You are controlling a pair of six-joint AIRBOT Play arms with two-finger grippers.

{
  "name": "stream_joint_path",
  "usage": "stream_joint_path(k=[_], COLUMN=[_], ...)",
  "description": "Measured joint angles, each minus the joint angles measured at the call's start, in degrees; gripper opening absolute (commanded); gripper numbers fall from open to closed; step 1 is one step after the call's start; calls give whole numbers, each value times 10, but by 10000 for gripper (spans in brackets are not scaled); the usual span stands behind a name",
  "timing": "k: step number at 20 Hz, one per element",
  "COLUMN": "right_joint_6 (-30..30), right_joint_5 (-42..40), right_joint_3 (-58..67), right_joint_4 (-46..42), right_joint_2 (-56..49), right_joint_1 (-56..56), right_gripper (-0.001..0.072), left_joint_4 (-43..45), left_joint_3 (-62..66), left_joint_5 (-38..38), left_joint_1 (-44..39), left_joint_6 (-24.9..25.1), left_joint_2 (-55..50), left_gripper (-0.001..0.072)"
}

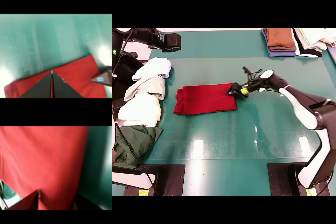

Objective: Fold the shirts.

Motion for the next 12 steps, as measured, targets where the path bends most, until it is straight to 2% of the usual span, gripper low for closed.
stream_joint_path(k=[1,2,3,7,12], right_joint_6=[0,-1,-7,-30,3], right_joint_5=[-7,-13,-13,-15,8], right_joint_3=[19,37,54,97,101], right_joint_4=[0,1,2,-19,-163], right_joint_2=[-13,-26,-33,-21,71], right_joint_1=[14,28,40,53,-33], right_gripper=[166,63,17,17,16], left_joint_4=[-3,-7,-11,-21,-21], left_joint_3=[0,0,0,0,0], left_joint_5=[-3,-5,-7,-14,-13], left_joint_1=[0,-1,-1,-1,-28], left_joint_6=[0,0,0,0,0], left_joint_2=[0,0,0,0,0], left_gripper=[25,25,25,24,25])
